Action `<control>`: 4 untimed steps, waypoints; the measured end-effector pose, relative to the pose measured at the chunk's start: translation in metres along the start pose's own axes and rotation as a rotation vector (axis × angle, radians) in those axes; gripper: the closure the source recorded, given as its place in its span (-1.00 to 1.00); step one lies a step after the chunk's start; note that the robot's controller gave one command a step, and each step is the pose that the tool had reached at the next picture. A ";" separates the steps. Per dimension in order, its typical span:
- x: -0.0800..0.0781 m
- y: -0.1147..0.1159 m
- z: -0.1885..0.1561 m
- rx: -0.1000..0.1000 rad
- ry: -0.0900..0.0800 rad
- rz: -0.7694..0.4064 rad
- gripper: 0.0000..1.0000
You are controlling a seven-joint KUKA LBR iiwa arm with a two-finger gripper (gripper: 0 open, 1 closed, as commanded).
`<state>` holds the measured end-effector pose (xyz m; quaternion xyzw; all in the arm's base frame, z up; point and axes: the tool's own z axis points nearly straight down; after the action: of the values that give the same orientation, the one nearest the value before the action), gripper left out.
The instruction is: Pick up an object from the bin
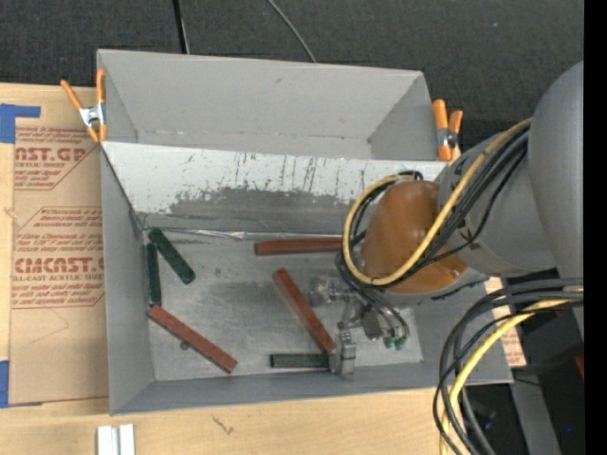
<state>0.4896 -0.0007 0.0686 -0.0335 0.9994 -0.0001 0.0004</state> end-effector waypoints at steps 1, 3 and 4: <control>-0.005 0.029 -0.003 0.000 0.001 0.178 -1.00; 0.004 -0.009 -0.001 0.000 0.000 0.190 1.00; 0.004 -0.009 -0.001 0.000 0.000 0.189 1.00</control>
Offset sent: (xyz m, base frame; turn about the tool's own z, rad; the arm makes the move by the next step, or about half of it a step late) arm -0.0016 -0.0023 0.0336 0.2615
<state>0.4860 -0.0101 0.0699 0.0612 0.9981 0.0000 0.0004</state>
